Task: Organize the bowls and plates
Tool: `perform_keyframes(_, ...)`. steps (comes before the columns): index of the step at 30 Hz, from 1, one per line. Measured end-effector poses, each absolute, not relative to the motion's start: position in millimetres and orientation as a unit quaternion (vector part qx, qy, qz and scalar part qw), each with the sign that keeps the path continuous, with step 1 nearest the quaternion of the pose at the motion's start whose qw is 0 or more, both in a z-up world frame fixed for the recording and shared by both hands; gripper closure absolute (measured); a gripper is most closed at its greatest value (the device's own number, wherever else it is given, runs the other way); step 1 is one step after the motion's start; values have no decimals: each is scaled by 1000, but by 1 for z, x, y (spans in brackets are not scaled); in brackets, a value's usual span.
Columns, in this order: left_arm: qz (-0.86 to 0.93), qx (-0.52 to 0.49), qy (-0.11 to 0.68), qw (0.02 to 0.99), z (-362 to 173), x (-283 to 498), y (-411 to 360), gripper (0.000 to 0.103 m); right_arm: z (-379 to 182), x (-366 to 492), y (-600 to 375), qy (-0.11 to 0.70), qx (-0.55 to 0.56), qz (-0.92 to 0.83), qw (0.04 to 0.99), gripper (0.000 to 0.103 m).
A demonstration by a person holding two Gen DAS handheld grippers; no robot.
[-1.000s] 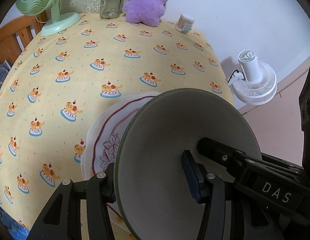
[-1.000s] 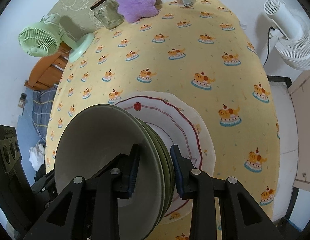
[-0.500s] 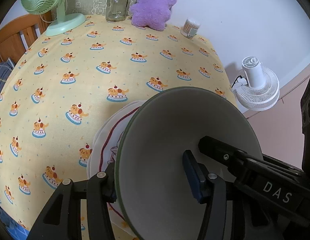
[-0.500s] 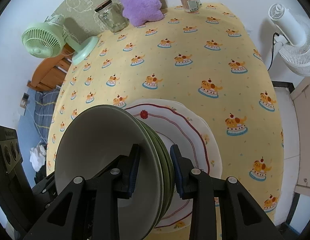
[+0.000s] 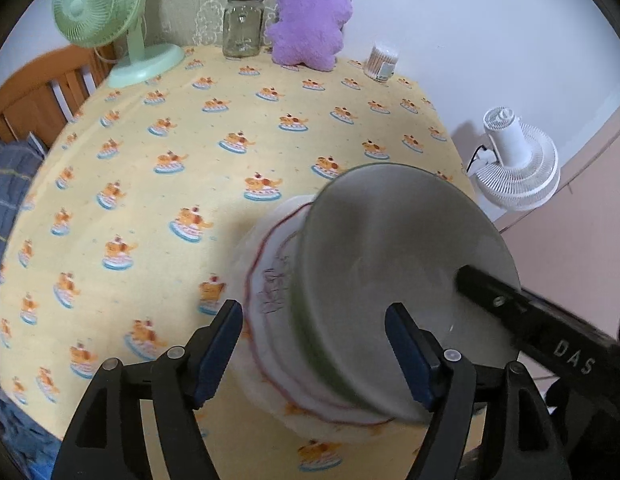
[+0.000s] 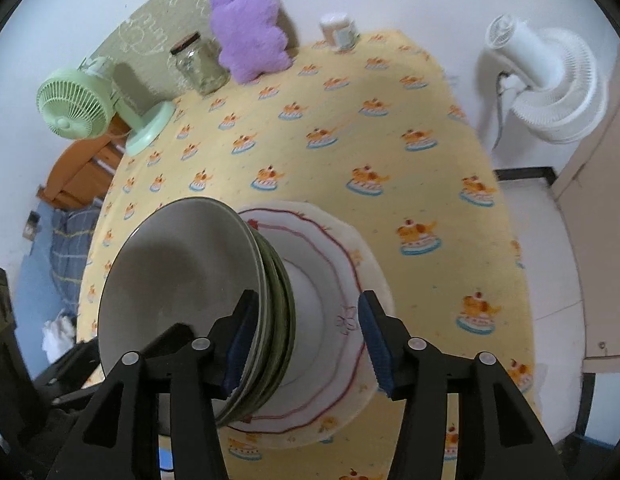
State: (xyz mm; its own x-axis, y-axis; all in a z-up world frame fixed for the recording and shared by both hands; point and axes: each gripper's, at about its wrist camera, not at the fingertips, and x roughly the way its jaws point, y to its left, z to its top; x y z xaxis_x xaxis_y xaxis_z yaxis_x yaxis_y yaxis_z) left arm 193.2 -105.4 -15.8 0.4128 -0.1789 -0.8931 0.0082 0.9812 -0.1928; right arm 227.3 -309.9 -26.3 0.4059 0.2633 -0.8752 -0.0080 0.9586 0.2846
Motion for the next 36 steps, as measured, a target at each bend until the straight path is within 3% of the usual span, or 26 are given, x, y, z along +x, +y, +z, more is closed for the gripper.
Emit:
perform_keyframes(2, -55, -65, 522, 849, -7, 188, -99, 18, -18, 219, -308, 523, 109, 61, 843, 46)
perform_keyframes(13, -79, -45, 446, 890, 36, 155, -42, 12, 43, 158, -256, 420, 63, -30, 905, 45)
perform_keyframes(15, -83, -42, 430, 898, 43, 147, -27, 11, 50, 148, -243, 410, 70, -33, 909, 37)
perform_keyframes(19, -79, -30, 406, 910, 47, 131, 0, 6, 56, 130, -213, 390, 74, -38, 917, 34)
perform_keyframes(22, -72, -18, 389, 918, 44, 118, 19, 5, 55, 116, -191, 382, 70, -32, 921, 25)
perform_keyframes(26, -54, 0, 349, 935, 34, 95, 43, 4, 44, 97, -168, 363, 85, -13, 928, 25)
perform_keyframes(31, -28, -13, 361, 932, 14, 80, 63, 2, 27, 75, -150, 323, 45, -13, 945, 24)
perform_keyframes(36, -4, -9, 329, 944, 5, 55, 69, 2, -1, 64, -147, 337, 28, -9, 941, 24)
